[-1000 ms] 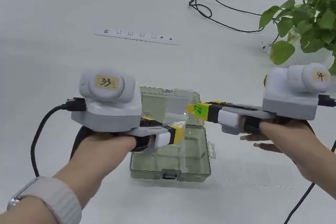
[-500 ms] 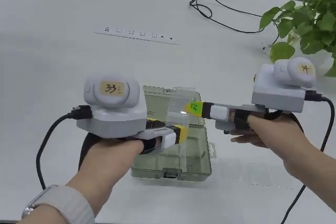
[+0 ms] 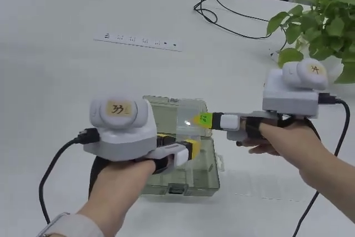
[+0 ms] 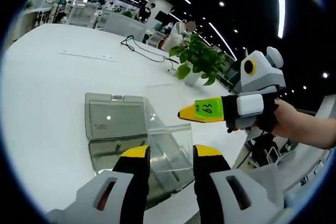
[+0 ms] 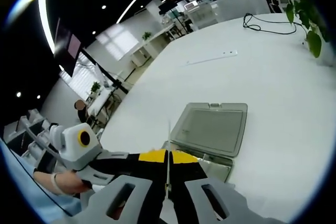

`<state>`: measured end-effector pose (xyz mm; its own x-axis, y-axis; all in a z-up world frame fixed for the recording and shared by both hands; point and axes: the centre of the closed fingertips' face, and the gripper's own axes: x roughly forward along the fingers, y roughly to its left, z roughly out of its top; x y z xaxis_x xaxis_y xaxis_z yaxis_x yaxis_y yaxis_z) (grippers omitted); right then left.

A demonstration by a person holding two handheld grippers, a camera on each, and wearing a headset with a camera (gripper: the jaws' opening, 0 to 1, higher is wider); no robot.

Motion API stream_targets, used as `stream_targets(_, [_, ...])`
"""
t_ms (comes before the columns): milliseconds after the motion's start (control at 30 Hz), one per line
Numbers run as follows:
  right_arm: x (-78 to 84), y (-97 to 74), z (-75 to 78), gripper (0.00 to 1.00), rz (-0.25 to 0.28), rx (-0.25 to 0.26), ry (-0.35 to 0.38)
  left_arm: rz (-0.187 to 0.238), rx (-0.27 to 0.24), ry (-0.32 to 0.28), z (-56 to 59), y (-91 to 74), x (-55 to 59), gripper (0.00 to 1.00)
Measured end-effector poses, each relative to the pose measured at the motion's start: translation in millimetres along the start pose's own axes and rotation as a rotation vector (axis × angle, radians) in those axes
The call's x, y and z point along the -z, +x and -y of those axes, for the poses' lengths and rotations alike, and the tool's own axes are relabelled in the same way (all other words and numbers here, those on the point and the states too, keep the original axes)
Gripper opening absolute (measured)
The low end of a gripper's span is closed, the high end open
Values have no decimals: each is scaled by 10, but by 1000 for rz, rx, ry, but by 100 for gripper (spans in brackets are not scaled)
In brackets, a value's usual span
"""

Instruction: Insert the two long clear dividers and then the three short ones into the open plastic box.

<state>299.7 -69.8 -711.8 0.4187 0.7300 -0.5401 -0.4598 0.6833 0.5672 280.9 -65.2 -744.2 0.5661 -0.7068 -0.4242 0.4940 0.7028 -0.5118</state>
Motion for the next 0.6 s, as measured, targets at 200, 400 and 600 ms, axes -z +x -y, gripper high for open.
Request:
stream_targets(200, [40,10,-22,2,-28,-2,-6,13,16,83,55,-31,-17,43])
stream_targets(400, [32,-9,76,2,-44,56,63,33,45,225,21,-94,-51,71])
stream_targets(600, [75,20,113,2,-76,73,101,26,25,372,-107,-208,-67,100])
